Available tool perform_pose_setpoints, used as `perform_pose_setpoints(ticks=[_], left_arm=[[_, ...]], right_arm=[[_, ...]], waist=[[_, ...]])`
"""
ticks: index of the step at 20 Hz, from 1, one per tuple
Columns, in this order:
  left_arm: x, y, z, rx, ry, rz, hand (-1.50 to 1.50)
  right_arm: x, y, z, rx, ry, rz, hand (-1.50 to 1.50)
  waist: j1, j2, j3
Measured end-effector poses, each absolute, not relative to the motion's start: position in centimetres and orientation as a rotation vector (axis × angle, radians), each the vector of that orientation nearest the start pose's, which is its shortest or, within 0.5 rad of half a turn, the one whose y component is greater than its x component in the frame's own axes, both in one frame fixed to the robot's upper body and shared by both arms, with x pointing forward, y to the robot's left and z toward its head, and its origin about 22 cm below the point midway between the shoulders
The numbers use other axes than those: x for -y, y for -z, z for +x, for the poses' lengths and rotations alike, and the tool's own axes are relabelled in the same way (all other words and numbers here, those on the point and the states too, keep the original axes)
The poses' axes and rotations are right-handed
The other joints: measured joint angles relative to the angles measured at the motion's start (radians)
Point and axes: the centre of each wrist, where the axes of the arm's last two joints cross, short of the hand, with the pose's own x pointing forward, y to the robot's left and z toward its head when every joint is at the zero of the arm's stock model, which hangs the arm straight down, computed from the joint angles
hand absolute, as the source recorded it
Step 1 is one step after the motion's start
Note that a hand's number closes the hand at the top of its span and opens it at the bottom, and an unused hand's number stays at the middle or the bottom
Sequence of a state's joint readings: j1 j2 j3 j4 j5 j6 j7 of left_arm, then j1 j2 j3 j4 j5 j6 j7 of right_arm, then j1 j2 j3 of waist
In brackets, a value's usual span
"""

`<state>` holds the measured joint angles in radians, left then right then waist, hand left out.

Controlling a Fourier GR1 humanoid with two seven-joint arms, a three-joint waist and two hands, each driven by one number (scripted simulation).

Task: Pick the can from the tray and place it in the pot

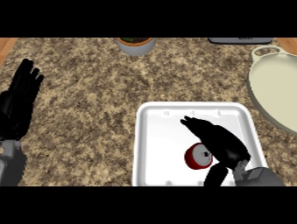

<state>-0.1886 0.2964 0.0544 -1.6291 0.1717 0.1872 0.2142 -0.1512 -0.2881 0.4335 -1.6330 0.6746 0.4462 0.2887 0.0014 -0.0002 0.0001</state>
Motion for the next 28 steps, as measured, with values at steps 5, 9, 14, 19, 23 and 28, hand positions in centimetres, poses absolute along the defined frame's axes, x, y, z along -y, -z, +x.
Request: perform_pose_setpoints(ticks=[5,9,14,19,23,28], left_arm=[[-28.4,-8.7,28.4,1.612,-0.068,0.205,0.00],[-28.4,-8.9,28.5,1.615,-0.068,0.204,0.00],[-28.2,-9.0,28.3,1.618,-0.066,0.202,0.00],[-28.0,-8.2,28.0,1.615,-0.067,0.205,0.00],[-27.9,-8.1,28.1,1.616,-0.071,0.207,0.00],[-28.1,-8.1,27.8,1.616,-0.072,0.204,0.00]], right_arm=[[18.1,-2.7,25.4,1.153,-1.401,-0.352,1.50],[17.9,-1.7,25.4,1.207,-1.481,-0.351,1.50],[17.9,-1.4,25.5,1.248,-1.507,-0.345,1.50],[18.5,-1.3,25.3,1.263,-1.521,-0.349,1.50],[17.8,-1.3,23.6,1.274,-1.513,-0.369,1.50],[18.2,-1.9,19.6,1.275,-1.478,-0.399,1.50]], waist=[[-0.001,0.000,0.000],[0.000,-0.001,-0.001],[0.000,-0.004,-0.002],[0.000,-0.003,-0.002],[-0.003,-0.002,-0.001],[-0.007,-0.002,0.000]])
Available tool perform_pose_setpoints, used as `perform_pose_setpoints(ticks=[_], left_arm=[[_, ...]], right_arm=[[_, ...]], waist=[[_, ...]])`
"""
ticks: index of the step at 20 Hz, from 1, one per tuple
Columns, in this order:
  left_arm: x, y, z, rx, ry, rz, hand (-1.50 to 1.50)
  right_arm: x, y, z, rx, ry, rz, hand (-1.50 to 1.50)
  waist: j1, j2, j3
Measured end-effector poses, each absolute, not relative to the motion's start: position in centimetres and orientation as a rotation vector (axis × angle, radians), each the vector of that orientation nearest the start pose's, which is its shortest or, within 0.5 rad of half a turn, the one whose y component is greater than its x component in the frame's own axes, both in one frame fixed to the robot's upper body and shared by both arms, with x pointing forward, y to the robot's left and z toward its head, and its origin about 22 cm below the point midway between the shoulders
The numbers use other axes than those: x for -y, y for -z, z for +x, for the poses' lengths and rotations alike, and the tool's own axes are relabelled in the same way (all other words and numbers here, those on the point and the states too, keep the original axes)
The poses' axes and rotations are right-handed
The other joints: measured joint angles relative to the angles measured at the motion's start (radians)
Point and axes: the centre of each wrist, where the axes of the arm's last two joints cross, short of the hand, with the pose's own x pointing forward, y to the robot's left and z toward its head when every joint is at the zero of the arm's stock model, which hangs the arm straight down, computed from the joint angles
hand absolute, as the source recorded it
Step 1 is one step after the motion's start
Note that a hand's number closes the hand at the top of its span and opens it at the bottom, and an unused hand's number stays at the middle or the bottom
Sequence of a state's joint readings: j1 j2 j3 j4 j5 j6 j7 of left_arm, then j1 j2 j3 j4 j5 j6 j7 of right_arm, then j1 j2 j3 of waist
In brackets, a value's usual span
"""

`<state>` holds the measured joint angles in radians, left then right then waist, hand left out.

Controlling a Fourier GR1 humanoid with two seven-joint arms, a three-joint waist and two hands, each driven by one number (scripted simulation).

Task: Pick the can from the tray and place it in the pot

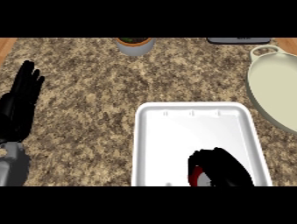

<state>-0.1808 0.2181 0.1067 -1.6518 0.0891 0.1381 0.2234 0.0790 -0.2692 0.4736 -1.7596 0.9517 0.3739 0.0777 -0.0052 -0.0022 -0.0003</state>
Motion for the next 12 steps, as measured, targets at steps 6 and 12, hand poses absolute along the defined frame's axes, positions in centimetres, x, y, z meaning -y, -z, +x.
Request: perform_pose_setpoints(ticks=[6,12], left_arm=[[-28.8,-8.4,27.9,1.611,-0.078,0.220,0.00],[-29.0,-8.2,27.9,1.604,-0.085,0.215,0.00]], right_arm=[[19.3,-5.1,16.7,1.436,-1.270,-0.485,1.50],[21.2,-9.8,16.0,1.650,-0.924,-0.671,1.50]], waist=[[-0.012,-0.002,0.000],[-0.017,-0.002,0.000]])
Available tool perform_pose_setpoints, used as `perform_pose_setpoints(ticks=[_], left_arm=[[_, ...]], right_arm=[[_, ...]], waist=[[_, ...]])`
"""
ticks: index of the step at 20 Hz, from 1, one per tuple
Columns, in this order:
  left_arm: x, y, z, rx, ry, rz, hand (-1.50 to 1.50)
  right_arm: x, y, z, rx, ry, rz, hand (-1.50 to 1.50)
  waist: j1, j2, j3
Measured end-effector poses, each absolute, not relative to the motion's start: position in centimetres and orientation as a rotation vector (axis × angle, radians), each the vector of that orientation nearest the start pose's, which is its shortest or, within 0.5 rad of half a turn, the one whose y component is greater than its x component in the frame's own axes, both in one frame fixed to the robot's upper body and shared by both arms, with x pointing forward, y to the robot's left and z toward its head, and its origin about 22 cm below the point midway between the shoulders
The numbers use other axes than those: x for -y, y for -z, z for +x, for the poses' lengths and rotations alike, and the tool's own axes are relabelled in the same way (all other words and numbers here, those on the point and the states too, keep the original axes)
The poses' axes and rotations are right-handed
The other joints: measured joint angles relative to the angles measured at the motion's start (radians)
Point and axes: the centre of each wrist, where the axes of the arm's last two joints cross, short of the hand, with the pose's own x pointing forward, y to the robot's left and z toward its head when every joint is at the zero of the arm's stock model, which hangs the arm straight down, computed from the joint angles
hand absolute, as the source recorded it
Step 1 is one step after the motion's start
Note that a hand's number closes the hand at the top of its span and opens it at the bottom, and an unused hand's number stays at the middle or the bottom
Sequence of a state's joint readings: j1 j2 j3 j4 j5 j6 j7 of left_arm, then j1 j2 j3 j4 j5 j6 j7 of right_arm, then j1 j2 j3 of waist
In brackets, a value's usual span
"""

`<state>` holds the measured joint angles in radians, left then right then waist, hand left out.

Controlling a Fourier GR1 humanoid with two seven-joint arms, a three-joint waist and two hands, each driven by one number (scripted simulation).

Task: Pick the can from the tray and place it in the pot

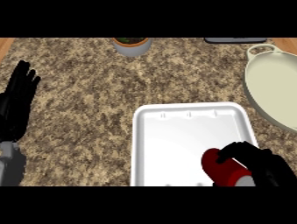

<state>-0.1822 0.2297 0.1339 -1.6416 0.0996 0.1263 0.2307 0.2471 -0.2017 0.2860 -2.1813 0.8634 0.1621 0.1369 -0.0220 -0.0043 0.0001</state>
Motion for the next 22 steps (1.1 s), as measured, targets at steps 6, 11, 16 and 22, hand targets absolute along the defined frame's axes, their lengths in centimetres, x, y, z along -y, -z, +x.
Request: perform_pose_setpoints(ticks=[6,11,16,22], left_arm=[[-28.6,-8.3,28.2,1.612,-0.079,0.207,0.00],[-28.5,-8.2,28.3,1.611,-0.075,0.200,0.00],[-28.4,-8.5,28.2,1.613,-0.068,0.197,0.00],[-28.0,-8.6,28.4,1.620,-0.058,0.201,0.00]], right_arm=[[24.5,-13.4,15.8,1.751,-0.664,-0.837,1.50],[27.9,-15.8,17.6,1.742,-0.537,-0.917,1.50],[31.9,-16.0,20.1,1.724,-0.454,-0.907,1.50],[35.8,-14.9,24.7,1.690,-0.387,-0.886,1.50]], waist=[[0.009,0.002,0.000],[0.018,0.004,0.000],[0.021,0.004,0.000],[0.027,0.006,0.000]])
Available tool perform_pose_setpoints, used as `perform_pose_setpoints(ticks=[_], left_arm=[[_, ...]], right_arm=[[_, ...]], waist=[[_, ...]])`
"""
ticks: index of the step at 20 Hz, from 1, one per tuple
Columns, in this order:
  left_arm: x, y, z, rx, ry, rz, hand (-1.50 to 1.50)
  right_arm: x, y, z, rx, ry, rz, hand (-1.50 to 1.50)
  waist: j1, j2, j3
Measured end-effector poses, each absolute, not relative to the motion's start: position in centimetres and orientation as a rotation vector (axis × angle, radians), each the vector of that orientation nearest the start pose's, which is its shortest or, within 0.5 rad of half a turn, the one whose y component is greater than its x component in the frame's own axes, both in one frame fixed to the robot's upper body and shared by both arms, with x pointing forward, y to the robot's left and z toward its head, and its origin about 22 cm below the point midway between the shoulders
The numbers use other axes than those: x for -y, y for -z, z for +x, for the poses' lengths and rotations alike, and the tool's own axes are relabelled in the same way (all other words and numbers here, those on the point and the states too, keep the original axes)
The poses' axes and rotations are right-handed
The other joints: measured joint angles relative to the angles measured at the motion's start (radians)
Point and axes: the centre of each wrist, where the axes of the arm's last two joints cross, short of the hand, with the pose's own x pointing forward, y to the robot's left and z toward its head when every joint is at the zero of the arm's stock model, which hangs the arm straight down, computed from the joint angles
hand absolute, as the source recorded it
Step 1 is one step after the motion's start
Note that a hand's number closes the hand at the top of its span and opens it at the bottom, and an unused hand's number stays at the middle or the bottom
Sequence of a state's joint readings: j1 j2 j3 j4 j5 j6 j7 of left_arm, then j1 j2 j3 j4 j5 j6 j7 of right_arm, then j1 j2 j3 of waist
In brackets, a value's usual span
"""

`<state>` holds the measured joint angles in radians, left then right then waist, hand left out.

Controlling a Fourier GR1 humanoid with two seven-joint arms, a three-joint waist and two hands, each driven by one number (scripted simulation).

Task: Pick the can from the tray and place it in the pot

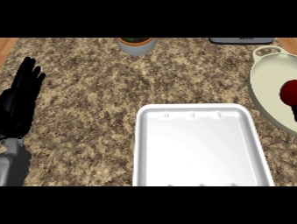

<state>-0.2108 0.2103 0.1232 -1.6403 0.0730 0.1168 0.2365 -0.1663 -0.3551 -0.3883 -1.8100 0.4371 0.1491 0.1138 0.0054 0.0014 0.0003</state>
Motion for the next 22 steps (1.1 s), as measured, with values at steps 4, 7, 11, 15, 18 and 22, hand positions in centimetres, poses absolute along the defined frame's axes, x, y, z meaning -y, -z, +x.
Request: perform_pose_setpoints(ticks=[4,7,11,15,18,22], left_arm=[[-28.0,-8.8,28.8,1.621,-0.058,0.198,0.00],[-27.5,-8.5,28.7,1.621,-0.052,0.183,0.00],[-27.1,-8.6,28.9,1.621,-0.042,0.180,0.00],[-26.7,-8.9,29.0,1.619,-0.046,0.178,0.00],[-27.3,-8.8,28.7,1.619,-0.047,0.169,0.00],[-27.3,-9.2,29.0,1.626,-0.046,0.166,0.00]], right_arm=[[38.1,-13.2,27.2,1.700,-0.347,-0.877,1.50],[39.6,-13.6,27.7,1.647,-0.423,-1.091,1.50],[41.4,-12.1,29.4,1.558,-0.491,-1.273,1.50],[42.9,-10.0,31.8,1.514,-0.535,-1.323,1.50],[44.1,-7.9,32.8,1.477,-0.551,-1.308,1.50],[44.5,-5.9,34.1,1.408,-0.503,-1.203,-1.50]], waist=[[0.003,0.002,0.000],[0.013,0.006,0.000],[0.020,0.008,0.001],[0.020,0.007,0.001],[0.024,0.008,0.001],[0.034,0.012,0.002]])
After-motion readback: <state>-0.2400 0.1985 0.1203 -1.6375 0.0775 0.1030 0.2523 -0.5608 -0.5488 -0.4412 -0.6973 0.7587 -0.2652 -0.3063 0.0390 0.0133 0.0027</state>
